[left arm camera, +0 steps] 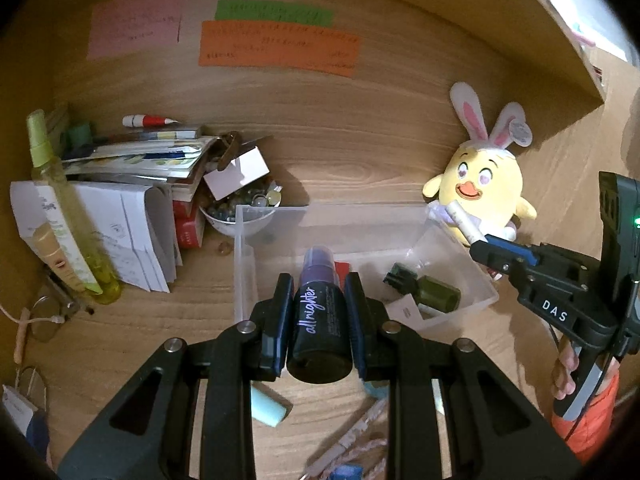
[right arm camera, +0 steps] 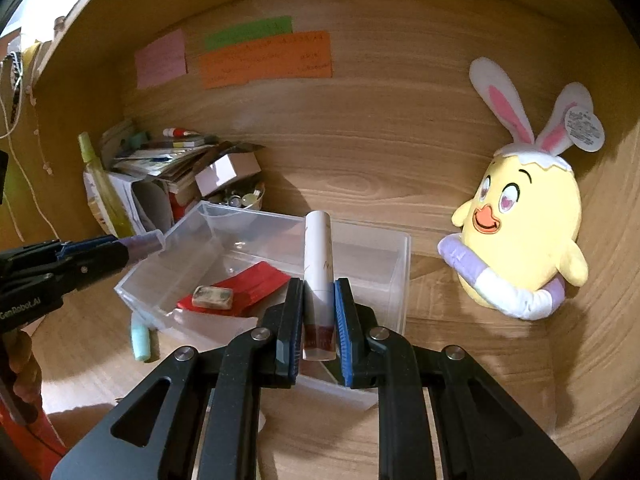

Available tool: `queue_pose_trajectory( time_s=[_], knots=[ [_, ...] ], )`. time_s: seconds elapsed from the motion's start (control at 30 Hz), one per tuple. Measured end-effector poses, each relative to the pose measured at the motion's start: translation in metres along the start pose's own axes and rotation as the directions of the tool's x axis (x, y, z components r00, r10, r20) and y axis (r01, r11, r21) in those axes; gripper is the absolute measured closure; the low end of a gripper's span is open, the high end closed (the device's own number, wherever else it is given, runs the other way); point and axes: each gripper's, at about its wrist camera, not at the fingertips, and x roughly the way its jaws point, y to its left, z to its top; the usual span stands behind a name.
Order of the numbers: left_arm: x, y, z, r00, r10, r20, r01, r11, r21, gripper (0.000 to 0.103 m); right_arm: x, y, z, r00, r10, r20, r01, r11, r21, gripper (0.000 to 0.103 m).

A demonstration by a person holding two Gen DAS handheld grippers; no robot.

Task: Organize objects
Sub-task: 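Carry the lip balm into the bin with the right tool while the left drops the black bottle in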

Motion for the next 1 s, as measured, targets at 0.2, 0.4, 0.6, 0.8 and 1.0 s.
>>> queue_pose_trajectory(
  time_s=[0.2, 0.4, 0.6, 0.8, 1.0],
  knots=[
    [0.028, 0.005, 0.002, 0.999, 0.026, -0.043, -0.026, 1.000, -0.007, 0.078, 0.028, -0.004, -0.001, 0.998, 0.006, -0.057, -0.005, 1.000, 0.015, 0.089],
    [0.055, 0.010, 0.000, 0.994, 0.001, -0.106, -0.003, 1.000, -0.021, 0.078, 0.046, -0.004, -0.004, 0.996, -0.001, -0.094, 0.002, 1.000, 0.004, 0.089],
    [0.070, 0.011, 0.001, 0.991, 0.003, -0.134, -0.006, 1.000, -0.022, 0.078, 0.060, -0.005, -0.004, 0.993, 0.006, -0.116, -0.006, 1.000, 0.006, 0.089],
    [0.078, 0.008, 0.003, 0.990, 0.013, -0.144, -0.014, 1.000, -0.006, 0.078, 0.069, -0.009, -0.007, 0.990, 0.005, -0.140, -0.003, 1.000, 0.019, 0.089],
    [0.071, 0.008, 0.003, 0.990, -0.001, -0.141, 0.000, 1.000, -0.005, 0.072, 0.076, -0.012, -0.009, 0.987, 0.005, -0.162, -0.001, 1.000, 0.026, 0.089]
  ],
)
